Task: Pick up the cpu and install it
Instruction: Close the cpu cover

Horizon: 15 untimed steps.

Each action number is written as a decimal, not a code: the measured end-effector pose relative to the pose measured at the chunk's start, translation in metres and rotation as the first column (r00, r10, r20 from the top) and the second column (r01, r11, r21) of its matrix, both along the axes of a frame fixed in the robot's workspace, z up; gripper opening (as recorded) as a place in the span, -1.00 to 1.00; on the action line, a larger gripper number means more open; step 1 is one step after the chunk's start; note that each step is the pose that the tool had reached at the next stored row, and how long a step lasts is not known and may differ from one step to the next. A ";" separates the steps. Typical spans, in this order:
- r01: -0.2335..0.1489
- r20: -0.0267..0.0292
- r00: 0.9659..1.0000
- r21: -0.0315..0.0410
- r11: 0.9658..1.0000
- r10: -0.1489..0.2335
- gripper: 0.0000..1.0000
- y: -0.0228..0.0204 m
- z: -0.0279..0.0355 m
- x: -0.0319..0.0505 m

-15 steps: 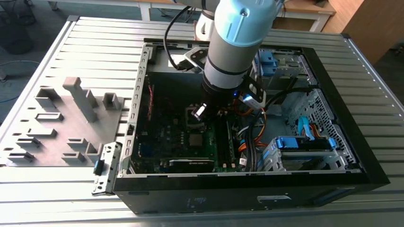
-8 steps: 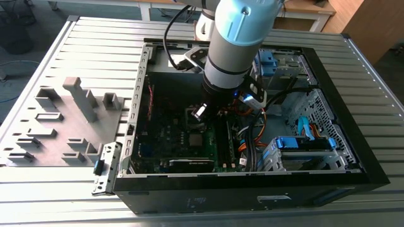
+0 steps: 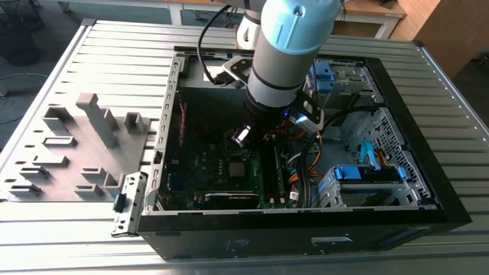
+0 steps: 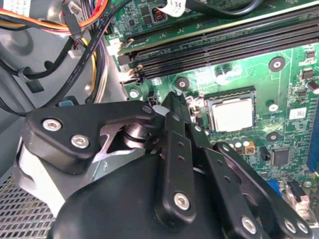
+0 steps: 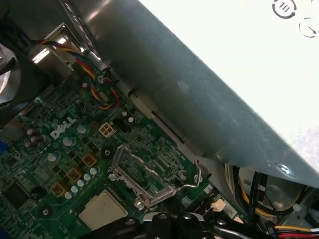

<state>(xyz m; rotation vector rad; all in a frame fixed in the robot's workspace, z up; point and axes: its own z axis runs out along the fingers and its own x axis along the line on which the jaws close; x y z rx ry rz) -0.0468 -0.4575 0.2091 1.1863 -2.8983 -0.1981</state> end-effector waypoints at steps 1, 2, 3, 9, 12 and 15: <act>-0.001 0.000 1.000 0.000 1.000 0.001 -0.79 -0.0004 0.0004 0.0000; -0.001 0.000 1.000 0.000 1.000 0.001 -0.79 -0.0007 0.0008 0.0000; -0.002 0.000 1.000 0.000 1.000 0.002 -0.79 -0.0011 0.0012 0.0000; -0.004 0.000 1.000 0.001 1.000 0.004 -0.79 -0.0034 0.0034 0.0000; -0.005 0.000 1.000 0.002 1.000 0.005 -0.79 -0.0044 0.0044 0.0000; -0.006 0.000 1.000 0.002 1.000 0.006 -0.79 -0.0050 0.0054 0.0000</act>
